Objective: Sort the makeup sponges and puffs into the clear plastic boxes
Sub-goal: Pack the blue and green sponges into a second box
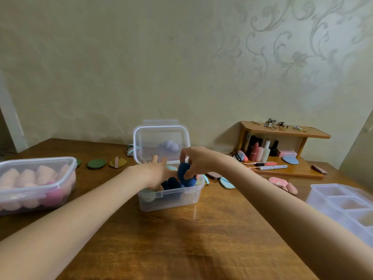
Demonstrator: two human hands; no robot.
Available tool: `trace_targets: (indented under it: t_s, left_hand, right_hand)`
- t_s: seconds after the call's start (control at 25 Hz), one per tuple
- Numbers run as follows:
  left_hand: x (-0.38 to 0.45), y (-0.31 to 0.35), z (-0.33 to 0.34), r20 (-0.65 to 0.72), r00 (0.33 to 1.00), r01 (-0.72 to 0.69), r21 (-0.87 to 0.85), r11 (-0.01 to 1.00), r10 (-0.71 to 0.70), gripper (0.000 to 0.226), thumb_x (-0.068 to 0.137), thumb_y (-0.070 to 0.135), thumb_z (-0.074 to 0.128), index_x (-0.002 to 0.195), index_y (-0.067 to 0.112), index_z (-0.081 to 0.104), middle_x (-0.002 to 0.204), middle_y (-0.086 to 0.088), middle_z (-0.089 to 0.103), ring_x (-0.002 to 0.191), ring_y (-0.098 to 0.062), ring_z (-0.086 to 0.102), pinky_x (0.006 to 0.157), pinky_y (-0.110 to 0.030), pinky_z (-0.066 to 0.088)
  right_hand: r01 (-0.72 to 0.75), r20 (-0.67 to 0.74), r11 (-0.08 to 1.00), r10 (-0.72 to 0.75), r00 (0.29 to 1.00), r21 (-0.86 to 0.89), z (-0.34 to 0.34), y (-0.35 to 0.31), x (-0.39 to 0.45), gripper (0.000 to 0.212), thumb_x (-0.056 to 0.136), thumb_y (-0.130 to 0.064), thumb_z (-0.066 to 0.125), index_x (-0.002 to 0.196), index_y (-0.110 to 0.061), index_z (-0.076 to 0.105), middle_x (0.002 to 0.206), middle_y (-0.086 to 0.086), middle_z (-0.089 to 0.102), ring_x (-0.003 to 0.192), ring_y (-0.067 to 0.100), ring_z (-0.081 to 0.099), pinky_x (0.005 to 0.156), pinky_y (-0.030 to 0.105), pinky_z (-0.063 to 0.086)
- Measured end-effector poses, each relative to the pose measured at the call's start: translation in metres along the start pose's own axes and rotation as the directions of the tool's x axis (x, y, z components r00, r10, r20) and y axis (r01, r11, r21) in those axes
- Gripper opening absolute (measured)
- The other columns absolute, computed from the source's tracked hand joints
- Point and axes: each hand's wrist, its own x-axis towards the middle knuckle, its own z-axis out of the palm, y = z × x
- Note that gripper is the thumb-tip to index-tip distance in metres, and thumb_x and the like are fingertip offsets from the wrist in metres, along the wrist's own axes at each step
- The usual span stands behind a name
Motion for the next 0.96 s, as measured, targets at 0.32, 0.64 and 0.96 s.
trace_targets:
  t_s: [0.32, 0.64, 0.96]
  left_hand:
    - [0.004, -0.004, 0.009, -0.072, 0.997, -0.010, 0.013, 1.000, 0.011, 0.069, 0.090, -0.005, 0.044, 0.145, 0.032, 0.025, 0.150, -0.014, 0.015, 0.135, -0.040, 0.021, 0.107, -0.046, 0.034]
    - [0.002, -0.005, 0.011, -0.102, 0.995, -0.008, 0.023, 1.000, 0.011, 0.080, 0.092, -0.003, 0.044, 0.146, 0.041, 0.005, 0.150, -0.015, 0.014, 0.134, -0.039, 0.023, 0.105, -0.042, 0.037]
    - [0.002, -0.002, 0.008, -0.071, 0.997, -0.023, 0.043, 0.999, 0.026, 0.074, 0.095, 0.005, 0.042, 0.144, 0.049, 0.007, 0.153, -0.015, 0.007, 0.139, -0.042, 0.011, 0.111, -0.052, 0.026]
  right_hand:
    - [-0.009, -0.100, 0.951, -0.023, 0.995, -0.308, 0.040, -0.004, 0.017, 0.030, 0.090, -0.010, 0.057, 0.117, 0.001, 0.053, 0.115, 0.017, 0.059, 0.092, 0.027, 0.059, 0.069, 0.028, 0.042]
    - [0.081, 0.050, 0.924, -0.067, 0.996, -0.373, 0.031, 0.001, 0.025, 0.023, 0.090, -0.010, 0.057, 0.110, 0.001, 0.060, 0.082, 0.006, 0.053, 0.076, 0.018, 0.051, 0.065, 0.022, 0.043]
    - [0.039, -0.113, 0.990, -0.054, 0.992, -0.132, 0.007, 0.033, 0.015, 0.029, 0.087, -0.022, 0.062, 0.111, -0.007, 0.059, 0.107, 0.006, 0.060, 0.095, 0.019, 0.056, 0.082, 0.027, 0.048]
